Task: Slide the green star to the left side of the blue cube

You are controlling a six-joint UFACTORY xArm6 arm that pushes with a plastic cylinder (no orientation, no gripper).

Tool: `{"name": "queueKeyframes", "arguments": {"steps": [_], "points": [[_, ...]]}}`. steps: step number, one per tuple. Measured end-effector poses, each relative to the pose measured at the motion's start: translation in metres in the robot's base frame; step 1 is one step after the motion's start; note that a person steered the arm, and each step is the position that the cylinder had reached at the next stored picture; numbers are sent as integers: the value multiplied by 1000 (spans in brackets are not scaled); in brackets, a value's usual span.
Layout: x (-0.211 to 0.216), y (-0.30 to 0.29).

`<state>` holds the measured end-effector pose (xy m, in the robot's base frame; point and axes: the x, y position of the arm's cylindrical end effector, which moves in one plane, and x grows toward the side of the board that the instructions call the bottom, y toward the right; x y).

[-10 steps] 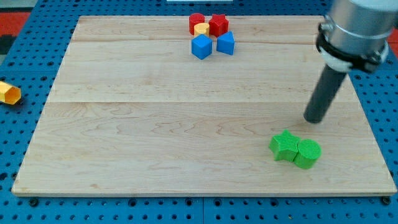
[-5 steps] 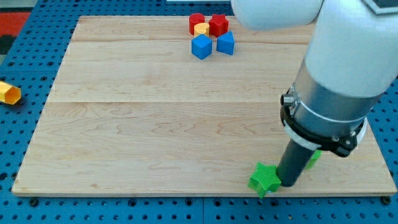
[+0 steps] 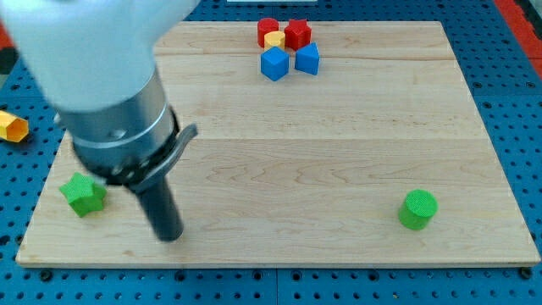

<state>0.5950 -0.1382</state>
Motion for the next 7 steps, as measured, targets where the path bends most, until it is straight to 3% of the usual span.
{"name": "queueKeyframes", "arguments": {"steps": [1, 2, 4, 7], "points": [[1, -120], [-33, -118], [-134, -68], [-97, 14]]}}
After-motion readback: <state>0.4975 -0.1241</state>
